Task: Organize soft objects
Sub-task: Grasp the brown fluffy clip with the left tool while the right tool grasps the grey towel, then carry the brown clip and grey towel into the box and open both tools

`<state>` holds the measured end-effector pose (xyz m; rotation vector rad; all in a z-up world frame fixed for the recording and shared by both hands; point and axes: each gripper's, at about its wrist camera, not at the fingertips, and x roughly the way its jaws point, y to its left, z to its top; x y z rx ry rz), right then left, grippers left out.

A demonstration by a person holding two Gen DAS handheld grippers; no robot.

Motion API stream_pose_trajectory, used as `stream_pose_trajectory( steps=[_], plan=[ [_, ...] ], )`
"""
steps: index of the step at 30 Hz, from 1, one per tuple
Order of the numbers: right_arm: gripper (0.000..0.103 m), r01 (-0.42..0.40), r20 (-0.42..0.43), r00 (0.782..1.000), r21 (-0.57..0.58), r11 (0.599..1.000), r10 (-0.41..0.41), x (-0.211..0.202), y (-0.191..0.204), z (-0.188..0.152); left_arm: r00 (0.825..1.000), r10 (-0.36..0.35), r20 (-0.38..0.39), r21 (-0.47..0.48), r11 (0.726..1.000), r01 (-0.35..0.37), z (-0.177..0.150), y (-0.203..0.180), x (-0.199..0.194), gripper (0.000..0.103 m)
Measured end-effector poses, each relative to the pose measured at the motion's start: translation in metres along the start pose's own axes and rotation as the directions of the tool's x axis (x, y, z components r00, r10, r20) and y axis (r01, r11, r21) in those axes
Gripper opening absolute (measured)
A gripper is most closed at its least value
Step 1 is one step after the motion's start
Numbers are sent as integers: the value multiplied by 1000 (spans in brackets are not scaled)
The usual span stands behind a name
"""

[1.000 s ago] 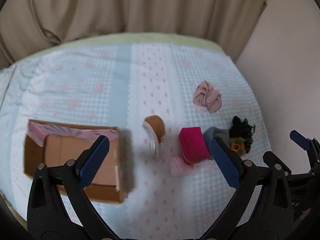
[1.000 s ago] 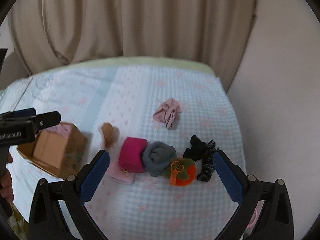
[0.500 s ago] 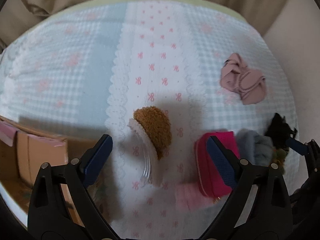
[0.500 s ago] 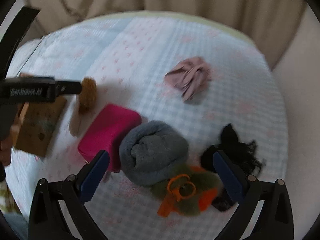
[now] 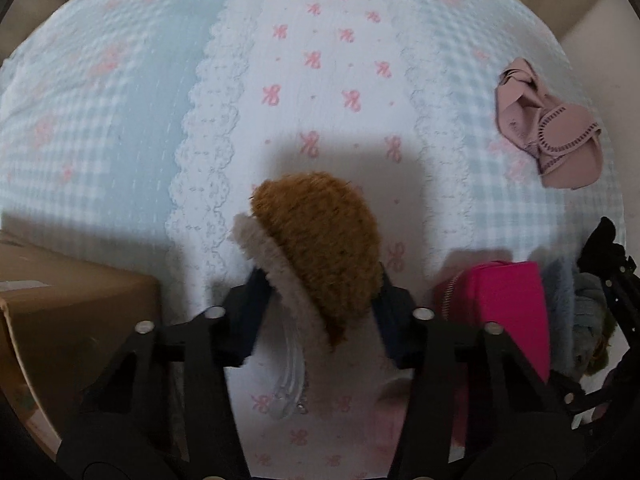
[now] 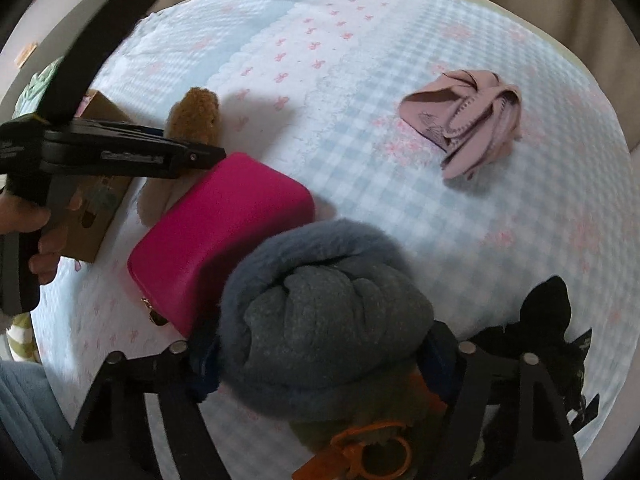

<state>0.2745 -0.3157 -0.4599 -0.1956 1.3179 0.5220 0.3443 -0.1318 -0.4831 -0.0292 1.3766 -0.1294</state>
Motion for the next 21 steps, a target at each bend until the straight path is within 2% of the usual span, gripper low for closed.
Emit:
stream_pose_trajectory(
  steps=[4,7,12,21],
  plan=[
    [57,9,7,1000,-23,1000,-9,-3,8,3,1000,-5,1,-4,1000,5,-1,6,3,35],
    [52,13,19,1000,-19,1000,-13,-7,10,4,1000,-13,2,-4,1000,13,-2,8,2,34],
    [50,28,75,997,46,999,-31,-30,5,4,999,-20,34,10,1000,20,-4,10,-14,34],
    [50,66,202,975,150,986,-96,-99,14,11,992,-61,114,24,998,58,-7,9,-81,33]
  ],
)
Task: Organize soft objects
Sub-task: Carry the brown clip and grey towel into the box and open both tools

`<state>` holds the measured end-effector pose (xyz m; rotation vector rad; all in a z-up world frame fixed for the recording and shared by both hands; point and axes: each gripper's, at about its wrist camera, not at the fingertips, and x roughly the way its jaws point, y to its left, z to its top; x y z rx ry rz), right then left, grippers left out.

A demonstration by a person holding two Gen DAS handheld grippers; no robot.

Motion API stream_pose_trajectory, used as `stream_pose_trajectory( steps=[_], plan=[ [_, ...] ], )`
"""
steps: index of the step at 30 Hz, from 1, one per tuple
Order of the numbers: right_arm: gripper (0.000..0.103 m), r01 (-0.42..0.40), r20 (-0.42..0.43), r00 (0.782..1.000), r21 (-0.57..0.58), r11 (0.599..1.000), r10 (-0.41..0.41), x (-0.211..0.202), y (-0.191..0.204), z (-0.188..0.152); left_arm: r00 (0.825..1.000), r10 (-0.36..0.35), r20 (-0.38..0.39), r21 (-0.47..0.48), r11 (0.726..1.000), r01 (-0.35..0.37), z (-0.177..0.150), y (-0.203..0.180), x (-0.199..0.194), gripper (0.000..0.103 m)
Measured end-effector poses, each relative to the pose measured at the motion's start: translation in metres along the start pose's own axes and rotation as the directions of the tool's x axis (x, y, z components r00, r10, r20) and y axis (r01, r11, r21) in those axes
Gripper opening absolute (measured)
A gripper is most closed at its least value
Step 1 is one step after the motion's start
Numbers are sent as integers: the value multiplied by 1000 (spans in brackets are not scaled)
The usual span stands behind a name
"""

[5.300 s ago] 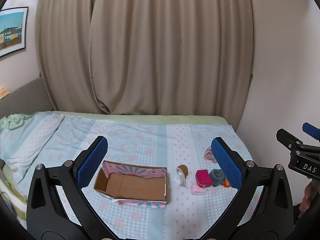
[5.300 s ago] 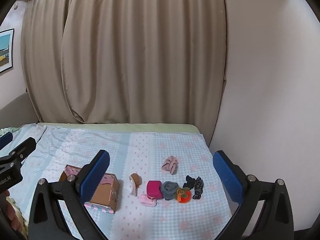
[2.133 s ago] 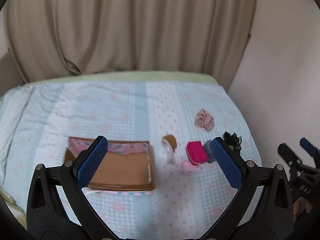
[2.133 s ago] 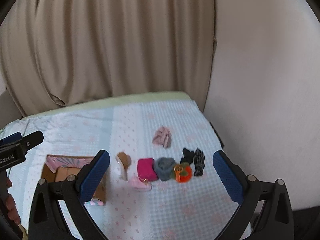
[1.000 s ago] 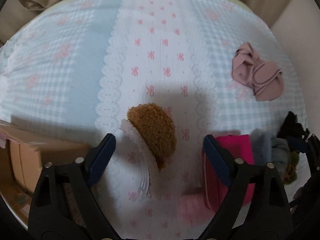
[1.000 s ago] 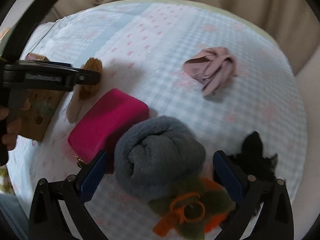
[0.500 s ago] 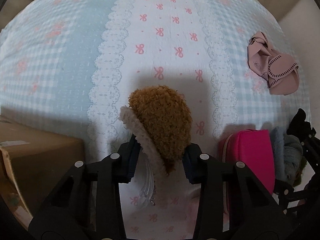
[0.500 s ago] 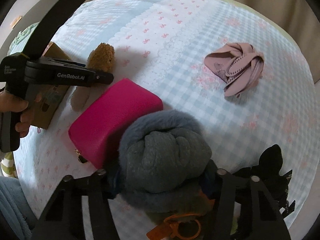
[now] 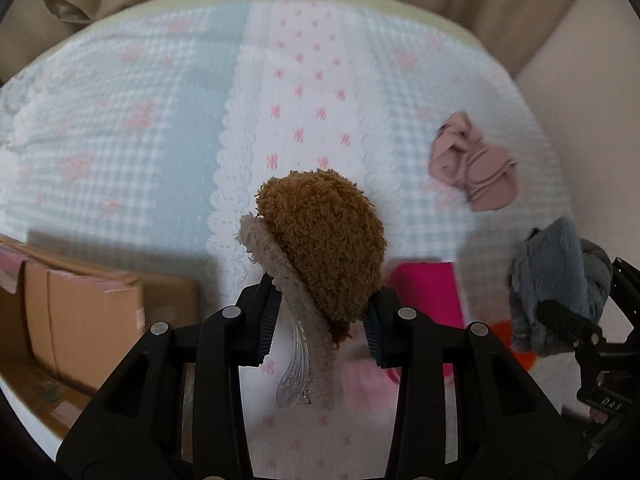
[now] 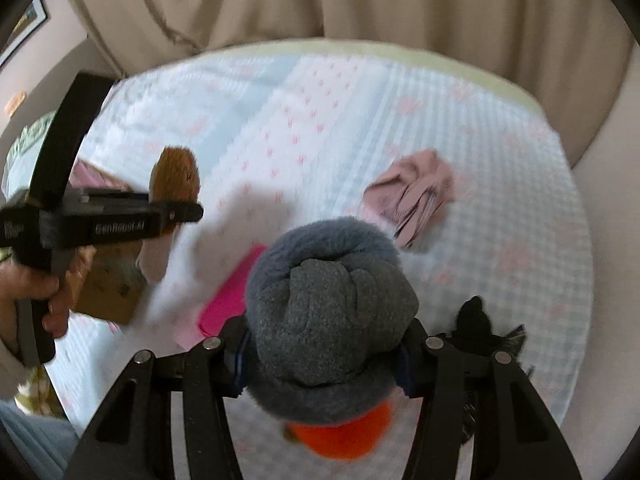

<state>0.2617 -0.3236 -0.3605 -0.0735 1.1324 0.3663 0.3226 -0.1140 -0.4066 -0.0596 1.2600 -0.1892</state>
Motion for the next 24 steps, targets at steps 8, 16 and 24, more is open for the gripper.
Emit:
stream_pose_trajectory(
  steps=[8,16,24],
  plan=[
    [50,59,108,992,89,994,-68,-78,36,16,994,-33,104,-1,999,34,-13,-10,-86,33],
    [50,2,180,983,135,991,-26,-143,87,38,975,-19,224,-50,998,31,-28,23,-187,33],
    [50,-29,190,982,94,995,11,-148,185,60,963,34,267,-125,992,0,-54,107,-253,33]
  ],
)
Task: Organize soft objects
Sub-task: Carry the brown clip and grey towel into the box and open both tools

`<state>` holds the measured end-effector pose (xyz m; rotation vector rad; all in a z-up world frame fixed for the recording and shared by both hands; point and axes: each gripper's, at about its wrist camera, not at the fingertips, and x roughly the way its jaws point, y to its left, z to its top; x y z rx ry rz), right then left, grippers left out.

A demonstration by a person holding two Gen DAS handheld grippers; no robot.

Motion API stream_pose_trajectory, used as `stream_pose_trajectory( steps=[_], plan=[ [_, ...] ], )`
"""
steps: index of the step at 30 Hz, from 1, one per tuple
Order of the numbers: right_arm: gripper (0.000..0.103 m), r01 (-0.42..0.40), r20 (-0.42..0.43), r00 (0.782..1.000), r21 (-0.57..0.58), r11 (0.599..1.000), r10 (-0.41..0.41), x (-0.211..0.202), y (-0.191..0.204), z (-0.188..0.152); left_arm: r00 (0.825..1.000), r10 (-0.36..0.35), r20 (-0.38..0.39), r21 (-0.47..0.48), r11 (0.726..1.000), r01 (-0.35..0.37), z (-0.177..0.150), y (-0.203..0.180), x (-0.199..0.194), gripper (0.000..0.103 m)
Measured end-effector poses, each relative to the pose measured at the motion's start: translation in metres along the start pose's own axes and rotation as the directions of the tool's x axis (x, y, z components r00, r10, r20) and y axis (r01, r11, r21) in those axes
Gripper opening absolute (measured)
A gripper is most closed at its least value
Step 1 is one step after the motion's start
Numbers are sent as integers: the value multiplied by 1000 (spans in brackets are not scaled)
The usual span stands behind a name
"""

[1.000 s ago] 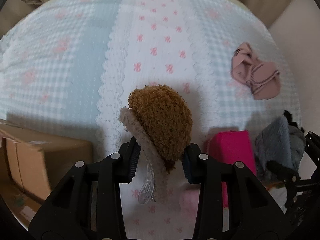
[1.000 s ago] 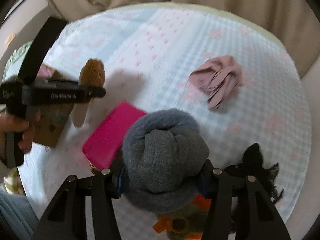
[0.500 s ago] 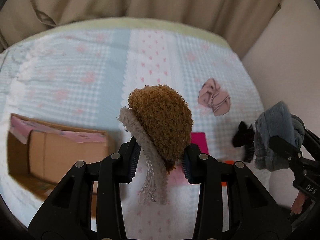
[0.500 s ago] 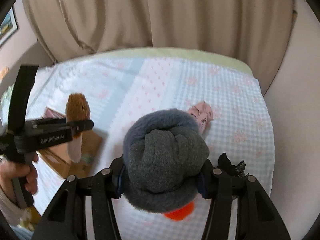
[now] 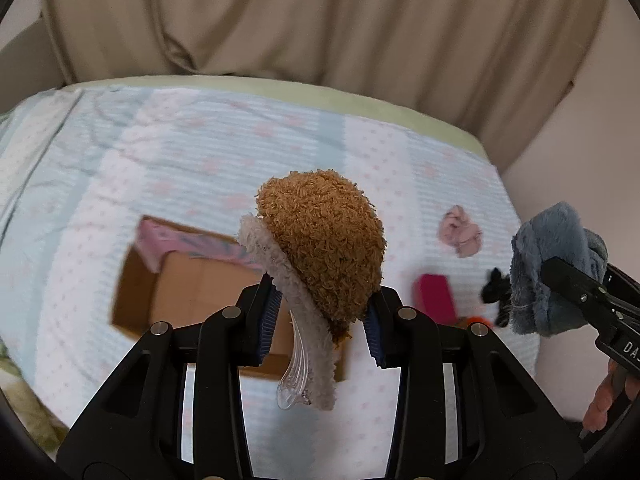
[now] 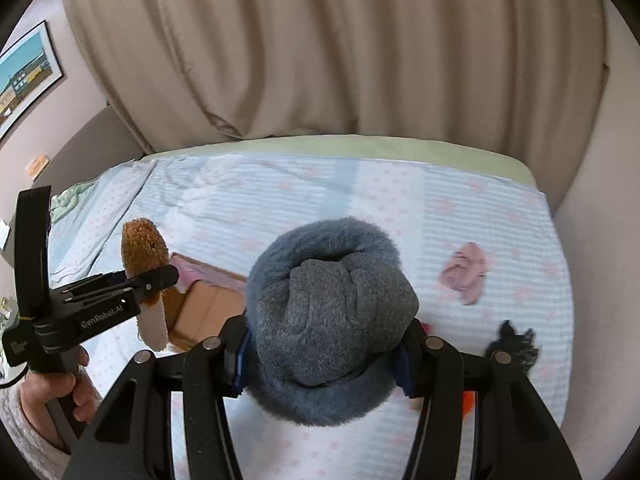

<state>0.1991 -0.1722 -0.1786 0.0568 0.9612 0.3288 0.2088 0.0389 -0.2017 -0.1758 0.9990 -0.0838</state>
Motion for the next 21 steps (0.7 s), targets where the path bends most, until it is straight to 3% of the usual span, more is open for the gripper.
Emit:
stream_pose_trajectory(
  steps=[4,11,16,21],
  plan=[
    [50,-31,-27,999,3,1000,31,29,52,-4,999,30,-19,4,1000,-30,-5,48,-7,33],
    [50,-12,-137,990,77,997,22,97,121,-14,991,41,-128,5,999,-40,-17,137,13,33],
    [50,32,-191,982,122,992,-8,136,152,-18,977,27,-211,19,1000,-24,-23,186,43,33],
    [50,93,-276,960,164,982,-45,182,163,-24,960,27,-279,72,997,-7,-29,206,77,33]
  ],
)
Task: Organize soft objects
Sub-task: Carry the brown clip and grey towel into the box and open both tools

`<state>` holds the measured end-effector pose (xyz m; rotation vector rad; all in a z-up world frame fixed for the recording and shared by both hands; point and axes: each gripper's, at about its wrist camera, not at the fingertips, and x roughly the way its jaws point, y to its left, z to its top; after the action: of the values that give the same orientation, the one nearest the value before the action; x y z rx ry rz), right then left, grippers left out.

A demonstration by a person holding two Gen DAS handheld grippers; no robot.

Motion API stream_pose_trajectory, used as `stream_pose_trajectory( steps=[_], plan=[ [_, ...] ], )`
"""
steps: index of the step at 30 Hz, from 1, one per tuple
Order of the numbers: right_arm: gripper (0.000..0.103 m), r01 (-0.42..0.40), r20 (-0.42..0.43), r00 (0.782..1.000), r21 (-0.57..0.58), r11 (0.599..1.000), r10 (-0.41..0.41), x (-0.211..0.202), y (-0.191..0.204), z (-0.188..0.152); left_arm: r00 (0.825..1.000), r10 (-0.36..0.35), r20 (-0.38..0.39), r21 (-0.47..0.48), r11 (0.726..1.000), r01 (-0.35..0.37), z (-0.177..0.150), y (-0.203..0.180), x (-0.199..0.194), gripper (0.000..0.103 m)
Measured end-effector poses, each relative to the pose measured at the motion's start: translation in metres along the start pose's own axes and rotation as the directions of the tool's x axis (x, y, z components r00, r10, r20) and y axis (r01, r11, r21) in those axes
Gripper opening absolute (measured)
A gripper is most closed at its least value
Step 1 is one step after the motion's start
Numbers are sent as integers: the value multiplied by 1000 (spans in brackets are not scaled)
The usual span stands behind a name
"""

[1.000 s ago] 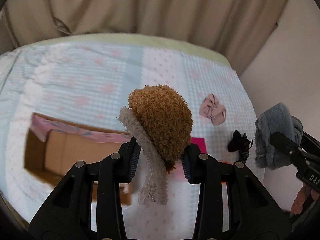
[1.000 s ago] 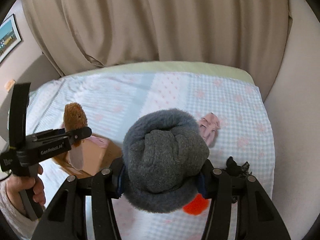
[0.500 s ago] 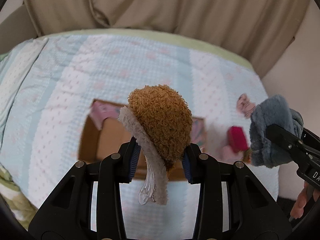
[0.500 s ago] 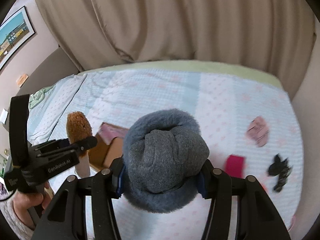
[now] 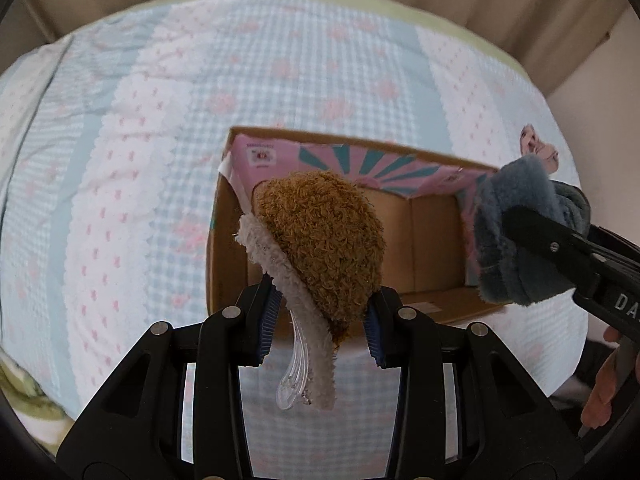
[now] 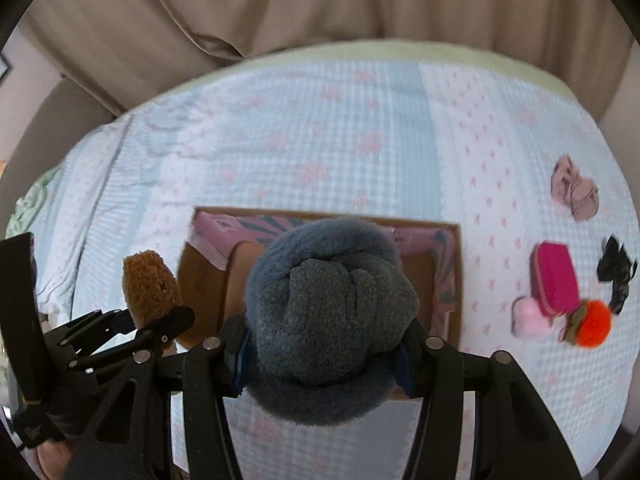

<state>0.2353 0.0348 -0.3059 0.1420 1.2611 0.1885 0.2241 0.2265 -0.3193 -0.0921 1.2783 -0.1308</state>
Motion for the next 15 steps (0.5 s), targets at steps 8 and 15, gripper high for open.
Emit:
stream_pose_trajectory(
  steps=[8,15],
  plan=[
    [50,46,-126,992,95,994,-33,55,-11,2,995,-17,-95,50,999,22,13,2,52,33],
    [51,46,-181,983,141,989,-19,89,-28,7,984,-26,-176,80,996,41,22,-5,97,33]
  ],
)
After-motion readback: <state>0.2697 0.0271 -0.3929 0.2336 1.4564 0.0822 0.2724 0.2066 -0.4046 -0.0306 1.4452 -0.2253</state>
